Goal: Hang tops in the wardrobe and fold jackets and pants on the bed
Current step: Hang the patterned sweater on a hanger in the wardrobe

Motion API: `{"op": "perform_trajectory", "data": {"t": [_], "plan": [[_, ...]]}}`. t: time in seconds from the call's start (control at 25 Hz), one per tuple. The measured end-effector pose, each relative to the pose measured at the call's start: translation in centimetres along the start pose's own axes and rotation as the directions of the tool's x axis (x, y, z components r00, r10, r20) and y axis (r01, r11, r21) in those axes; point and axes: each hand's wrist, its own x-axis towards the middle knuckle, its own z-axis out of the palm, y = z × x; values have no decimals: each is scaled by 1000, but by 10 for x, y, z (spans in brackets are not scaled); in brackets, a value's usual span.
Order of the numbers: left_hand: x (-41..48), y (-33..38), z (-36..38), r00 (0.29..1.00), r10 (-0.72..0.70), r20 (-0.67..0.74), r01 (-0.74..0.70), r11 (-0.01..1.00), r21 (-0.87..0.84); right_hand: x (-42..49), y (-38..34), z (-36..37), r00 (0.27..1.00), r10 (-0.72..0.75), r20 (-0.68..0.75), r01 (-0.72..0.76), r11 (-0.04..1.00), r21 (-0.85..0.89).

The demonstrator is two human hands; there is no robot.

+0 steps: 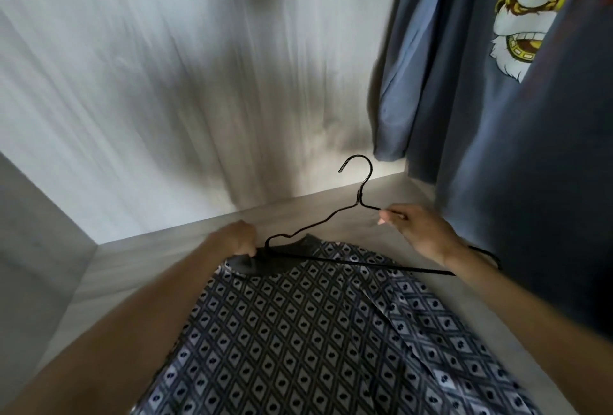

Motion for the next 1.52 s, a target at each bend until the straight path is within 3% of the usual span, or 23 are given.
{"op": "perform_trajectory", "data": {"t": [0.28,0.52,0.76,0.92,1.08,1.24,1.32,1.4,1.44,1.52], "plan": [[-18,-1,-13,988,74,-133,-61,993,97,40,-16,-6,994,-106,-24,102,989,-110],[-39,-14,-17,983,138,-125,-141,990,-19,55,-33,-10,987,-162,18,163,974,-158],[-72,-11,-38,971,136,-195,-189,939,-287,62,-67,5,973,-199,121,201,980,-7],[-97,-13,-52,957,88,-275,-238,780,-578,46,-108,61,964,-174,199,153,981,119],[-118,-16,-59,941,-19,-338,-252,627,-737,32,-139,114,948,-193,254,115,949,292],[-138,-17,-56,941,23,-338,-311,451,-836,37,-152,123,948,-226,223,140,929,344],[-148,-29,-52,909,21,-416,-368,508,-779,39,-157,120,952,-213,219,146,947,288],[-156,-47,-36,860,24,-510,-369,720,-588,39,-158,114,953,-216,213,156,951,266],[-159,-54,-24,856,46,-514,-363,763,-535,39,-158,111,955,-214,206,155,951,268],[-163,-54,4,858,36,-512,-365,744,-560,35,-161,108,962,-206,182,157,955,252]]}}
